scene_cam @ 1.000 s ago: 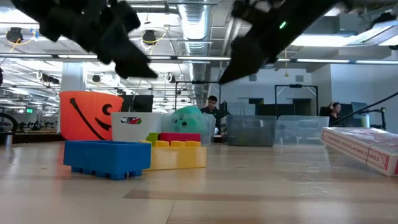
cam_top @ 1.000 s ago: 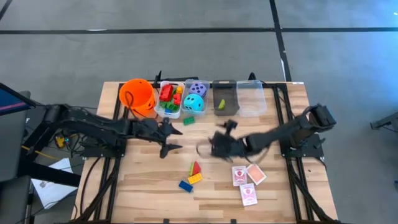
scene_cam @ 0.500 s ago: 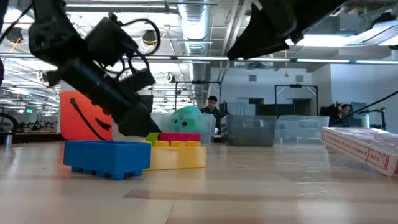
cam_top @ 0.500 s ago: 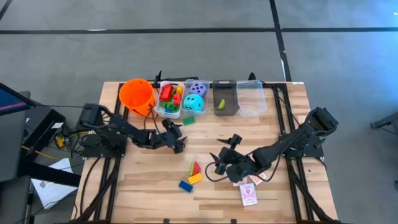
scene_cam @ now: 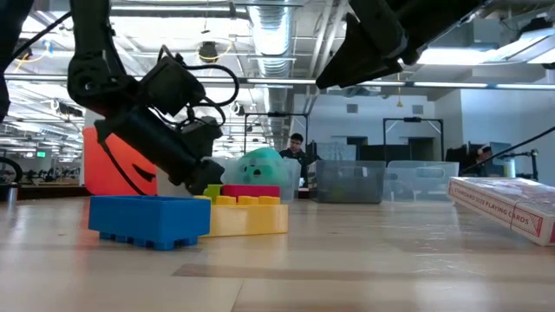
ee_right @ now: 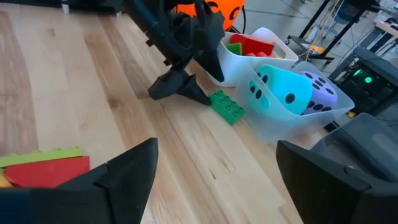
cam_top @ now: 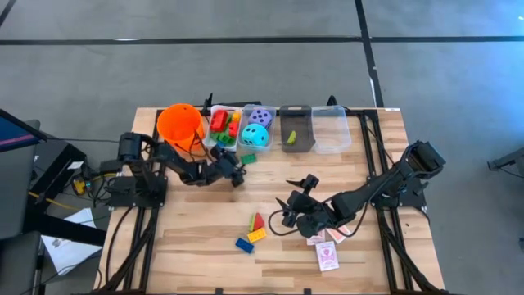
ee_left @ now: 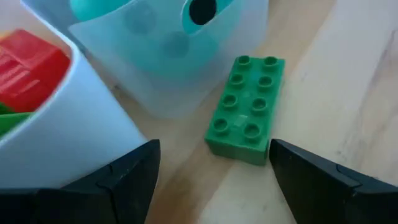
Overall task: Pick & Place Toys
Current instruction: Put the small green game piece into the black bin
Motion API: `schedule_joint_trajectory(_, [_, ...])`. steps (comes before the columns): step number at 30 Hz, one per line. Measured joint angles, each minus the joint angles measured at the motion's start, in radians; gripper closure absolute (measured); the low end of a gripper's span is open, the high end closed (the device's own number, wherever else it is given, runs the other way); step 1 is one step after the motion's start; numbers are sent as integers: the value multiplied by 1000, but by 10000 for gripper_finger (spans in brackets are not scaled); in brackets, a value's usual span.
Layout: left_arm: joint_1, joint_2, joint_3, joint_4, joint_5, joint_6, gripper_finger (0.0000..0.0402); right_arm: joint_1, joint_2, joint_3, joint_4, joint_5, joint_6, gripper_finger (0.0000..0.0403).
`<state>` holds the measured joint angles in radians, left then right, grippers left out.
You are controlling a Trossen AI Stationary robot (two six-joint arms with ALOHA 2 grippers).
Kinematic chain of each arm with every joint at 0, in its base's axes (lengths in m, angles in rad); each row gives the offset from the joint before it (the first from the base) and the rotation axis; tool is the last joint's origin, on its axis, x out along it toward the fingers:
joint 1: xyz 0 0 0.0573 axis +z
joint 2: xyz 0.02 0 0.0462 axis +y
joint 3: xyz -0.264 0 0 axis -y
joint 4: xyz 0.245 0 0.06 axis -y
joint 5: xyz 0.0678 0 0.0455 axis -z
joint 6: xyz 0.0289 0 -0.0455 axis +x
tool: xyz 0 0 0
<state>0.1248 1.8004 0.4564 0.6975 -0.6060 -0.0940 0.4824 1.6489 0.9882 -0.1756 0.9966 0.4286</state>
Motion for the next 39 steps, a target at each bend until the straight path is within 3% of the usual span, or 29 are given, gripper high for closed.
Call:
schedule_joint_trajectory(6, [37, 0, 0, 33, 247, 1, 105, 0, 0, 0, -7, 0, 17, 84])
schedule_joint_trajectory(15, [36, 0, 0, 47, 468, 8, 105, 0, 0, 0, -4, -2, 18, 84])
schedule_joint_trajectory(19, [28, 0, 0, 48, 399, -50, 105, 0, 0, 0, -4, -2, 24, 84])
schedule_joint_trajectory(27, [3, 0, 4, 55, 339, -306, 105, -3, 0, 0, -4, -4, 70, 84])
schedule_joint_trajectory(34, [-112, 0, 72, 15, 116, -299, 105, -10, 0, 0, -4, -4, 82, 84])
schedule_joint_trajectory(39, [-152, 0, 157, -133, -81, -254, 105, -10, 0, 0, -4, -4, 82, 84])
